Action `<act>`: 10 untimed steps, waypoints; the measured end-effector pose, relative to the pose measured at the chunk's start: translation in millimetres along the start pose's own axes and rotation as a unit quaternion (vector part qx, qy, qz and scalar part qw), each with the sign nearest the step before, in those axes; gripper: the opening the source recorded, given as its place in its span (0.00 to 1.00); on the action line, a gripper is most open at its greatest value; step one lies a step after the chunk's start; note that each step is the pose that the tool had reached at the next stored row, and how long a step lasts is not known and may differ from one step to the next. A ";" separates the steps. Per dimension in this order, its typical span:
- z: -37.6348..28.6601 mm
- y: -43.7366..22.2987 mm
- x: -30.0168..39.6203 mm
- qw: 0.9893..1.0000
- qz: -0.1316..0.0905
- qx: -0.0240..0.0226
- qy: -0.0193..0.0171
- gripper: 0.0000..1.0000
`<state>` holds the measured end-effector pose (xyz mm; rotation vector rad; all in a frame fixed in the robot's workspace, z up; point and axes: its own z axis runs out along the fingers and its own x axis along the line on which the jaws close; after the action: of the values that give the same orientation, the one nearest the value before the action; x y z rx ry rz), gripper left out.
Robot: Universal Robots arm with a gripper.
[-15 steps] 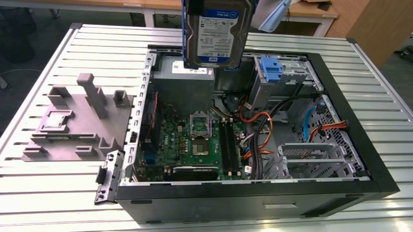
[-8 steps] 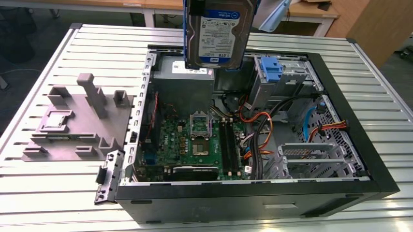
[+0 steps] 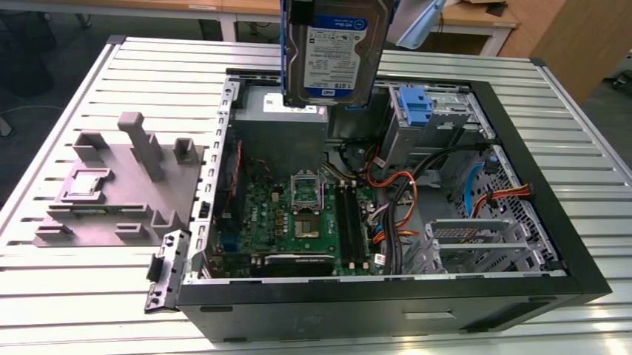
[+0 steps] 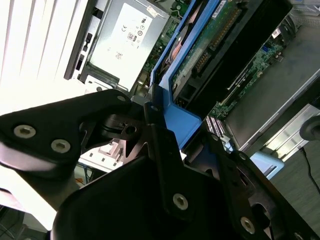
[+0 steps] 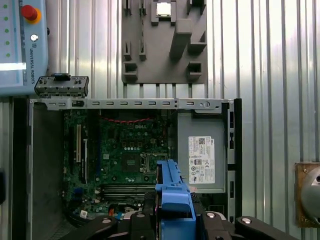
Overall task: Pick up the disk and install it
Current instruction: 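Insert the disk into the insertion slot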
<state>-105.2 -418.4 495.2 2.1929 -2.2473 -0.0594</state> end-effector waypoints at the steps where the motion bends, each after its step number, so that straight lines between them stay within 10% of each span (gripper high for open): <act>1: 0.0 0.0 1.3 1.000 0.000 0.000 0.000 0.37; 10: 0.2 -0.5 17.5 1.000 0.000 0.000 0.000 0.37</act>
<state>-105.1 -435.9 494.5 2.1929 -2.2472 -0.0594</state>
